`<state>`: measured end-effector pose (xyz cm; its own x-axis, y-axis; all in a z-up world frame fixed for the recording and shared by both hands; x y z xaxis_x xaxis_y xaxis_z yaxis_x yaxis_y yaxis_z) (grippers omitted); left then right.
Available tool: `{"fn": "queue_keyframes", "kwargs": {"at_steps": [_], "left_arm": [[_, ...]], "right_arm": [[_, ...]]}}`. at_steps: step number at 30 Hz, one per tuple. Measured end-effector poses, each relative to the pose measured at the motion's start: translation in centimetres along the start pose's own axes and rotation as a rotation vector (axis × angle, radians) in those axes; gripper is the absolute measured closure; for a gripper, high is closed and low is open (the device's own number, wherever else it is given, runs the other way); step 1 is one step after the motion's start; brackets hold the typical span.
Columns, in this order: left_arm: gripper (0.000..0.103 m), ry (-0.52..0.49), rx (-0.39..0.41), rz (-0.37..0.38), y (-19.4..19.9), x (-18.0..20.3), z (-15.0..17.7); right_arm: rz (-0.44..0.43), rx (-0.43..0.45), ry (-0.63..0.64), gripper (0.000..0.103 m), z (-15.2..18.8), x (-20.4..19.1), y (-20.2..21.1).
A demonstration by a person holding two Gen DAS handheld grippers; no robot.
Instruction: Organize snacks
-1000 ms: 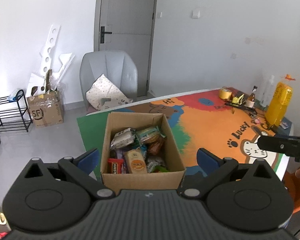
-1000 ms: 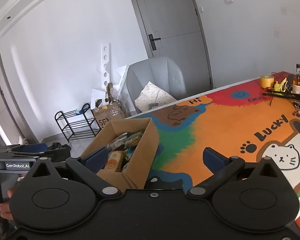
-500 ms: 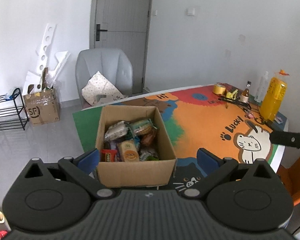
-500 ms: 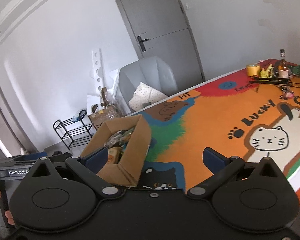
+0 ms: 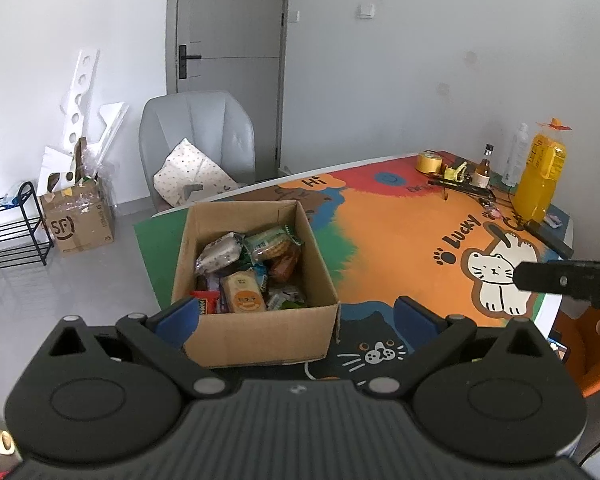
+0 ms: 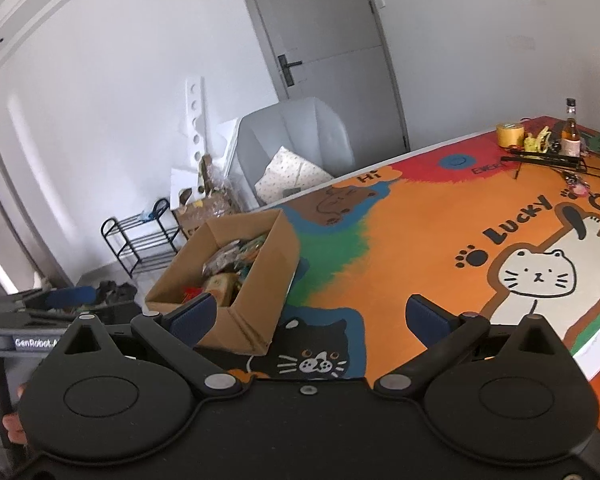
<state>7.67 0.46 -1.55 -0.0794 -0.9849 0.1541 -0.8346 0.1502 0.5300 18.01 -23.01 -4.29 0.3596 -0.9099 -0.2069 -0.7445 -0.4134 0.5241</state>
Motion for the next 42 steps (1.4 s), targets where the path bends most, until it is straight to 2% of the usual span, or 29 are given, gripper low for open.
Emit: {"fn": "queue_keyframes", "kwargs": {"at_steps": [42], "left_arm": [[0.000, 0.007, -0.007, -0.001, 0.13, -0.72, -0.11]], "right_arm": [[0.025, -0.034, 0.039, 0.000, 0.02, -0.65, -0.20]]}}
Point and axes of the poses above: each gripper's, at about its wrist camera, not at the fingertips, and y roughly against the way its jaws point, x to its right, z to its underside, the point moved 6 cm from there along -y, roughly the way its jaws point, and after that the axes turned 12 degrees about z, right-handed, at the moved point
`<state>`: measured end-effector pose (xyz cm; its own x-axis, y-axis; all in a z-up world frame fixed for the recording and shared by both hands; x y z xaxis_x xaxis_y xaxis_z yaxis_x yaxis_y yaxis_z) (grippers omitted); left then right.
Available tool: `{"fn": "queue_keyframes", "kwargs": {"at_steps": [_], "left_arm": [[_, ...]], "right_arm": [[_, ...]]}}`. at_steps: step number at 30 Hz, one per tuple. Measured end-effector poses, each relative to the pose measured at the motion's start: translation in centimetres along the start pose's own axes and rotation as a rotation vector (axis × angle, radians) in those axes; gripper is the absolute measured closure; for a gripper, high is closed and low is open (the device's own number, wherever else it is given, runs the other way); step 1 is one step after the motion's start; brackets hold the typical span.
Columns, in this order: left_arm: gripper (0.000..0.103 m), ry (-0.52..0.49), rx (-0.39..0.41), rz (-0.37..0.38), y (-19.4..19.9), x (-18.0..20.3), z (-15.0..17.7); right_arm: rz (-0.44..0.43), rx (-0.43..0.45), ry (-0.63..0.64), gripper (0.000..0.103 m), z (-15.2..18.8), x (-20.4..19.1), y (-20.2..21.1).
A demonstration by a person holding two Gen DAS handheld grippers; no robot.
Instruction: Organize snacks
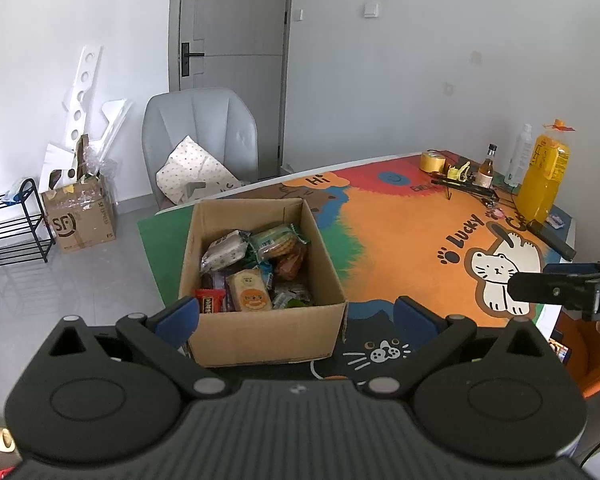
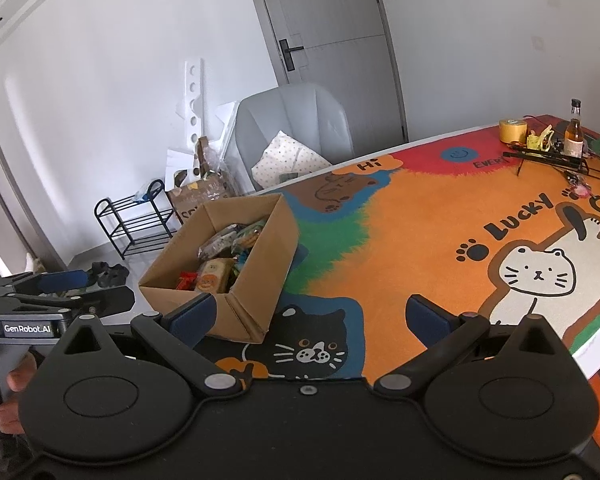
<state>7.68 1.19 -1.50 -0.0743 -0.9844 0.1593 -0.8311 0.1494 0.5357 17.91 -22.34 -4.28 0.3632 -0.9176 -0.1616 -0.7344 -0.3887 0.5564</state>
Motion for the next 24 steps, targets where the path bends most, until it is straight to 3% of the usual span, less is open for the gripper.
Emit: {"fn": "queue_keyframes", "kwargs": {"at_steps": [24], "left_arm": [[0.000, -0.003, 0.001, -0.006, 0.00, 0.17, 0.09]], "right_arm": [[0.005, -0.004, 0.011, 0.000, -0.16, -0.06, 0.00]]}}
Point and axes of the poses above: each gripper's, at about its wrist camera, not at the fingertips, and y roughly against the way its jaws point, x to its right, z to its underside, the point moved 6 cm from there along -y, roughly the way its jaws point, and after that the axes turned 12 degrees about z, right-handed, at the moved point
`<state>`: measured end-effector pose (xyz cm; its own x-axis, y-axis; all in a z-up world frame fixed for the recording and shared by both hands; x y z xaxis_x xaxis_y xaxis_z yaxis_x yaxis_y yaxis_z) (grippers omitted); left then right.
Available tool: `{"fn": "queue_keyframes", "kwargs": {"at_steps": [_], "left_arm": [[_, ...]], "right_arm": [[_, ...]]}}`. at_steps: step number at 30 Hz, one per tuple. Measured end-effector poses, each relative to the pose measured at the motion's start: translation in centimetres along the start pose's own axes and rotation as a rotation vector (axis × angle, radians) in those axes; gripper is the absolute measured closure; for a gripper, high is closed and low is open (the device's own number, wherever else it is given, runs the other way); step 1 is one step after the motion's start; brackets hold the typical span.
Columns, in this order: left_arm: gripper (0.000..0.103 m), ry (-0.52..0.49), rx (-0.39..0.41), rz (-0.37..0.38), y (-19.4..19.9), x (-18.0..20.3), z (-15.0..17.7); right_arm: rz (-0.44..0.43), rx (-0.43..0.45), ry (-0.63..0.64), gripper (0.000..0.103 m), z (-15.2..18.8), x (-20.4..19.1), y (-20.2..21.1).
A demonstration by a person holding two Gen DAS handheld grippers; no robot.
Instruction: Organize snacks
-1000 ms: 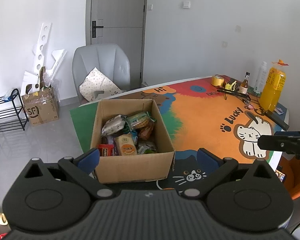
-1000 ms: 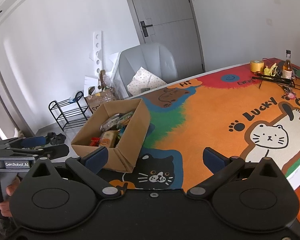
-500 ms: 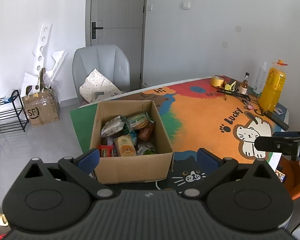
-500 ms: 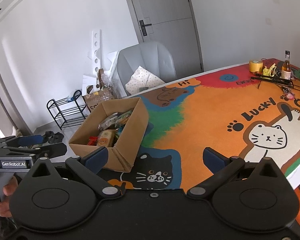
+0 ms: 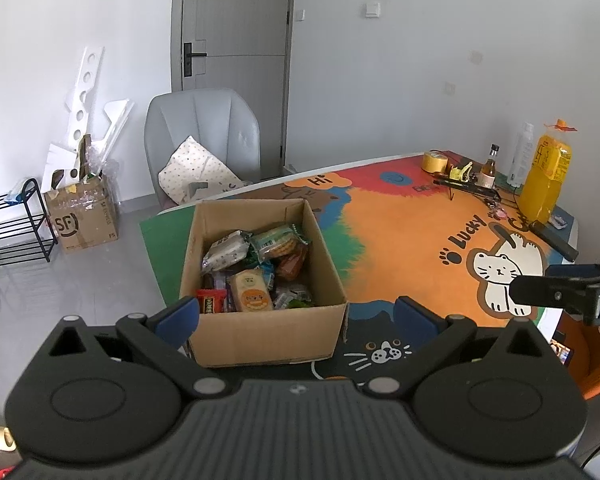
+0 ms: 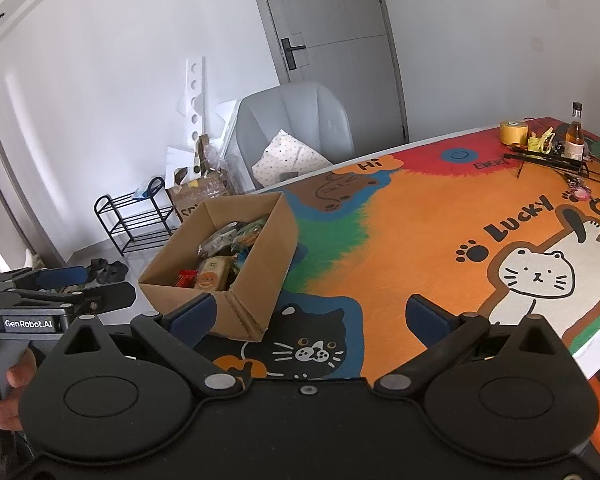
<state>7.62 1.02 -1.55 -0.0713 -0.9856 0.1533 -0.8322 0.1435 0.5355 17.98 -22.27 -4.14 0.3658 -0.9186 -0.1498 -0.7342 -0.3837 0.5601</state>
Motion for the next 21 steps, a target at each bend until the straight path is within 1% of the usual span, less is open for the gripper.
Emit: {"fn": "queue_keyframes", "kwargs": {"at_steps": [21], "left_arm": [[0.000, -0.008, -0.001, 0.005, 0.04, -0.06, -0.17]], "right_arm": [[-0.002, -0.004, 0.005, 0.000, 0.14, -0.11, -0.14]]}}
Point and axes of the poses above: each gripper's, at about its wrist camera, not at the fingertips, and y roughly against the way its jaws point, x to its right, z to its underside, the point moved 6 cm from there along -y, roughly the way its jaws point, and after that the axes turned 12 degrees about z, right-handed, at the moved point
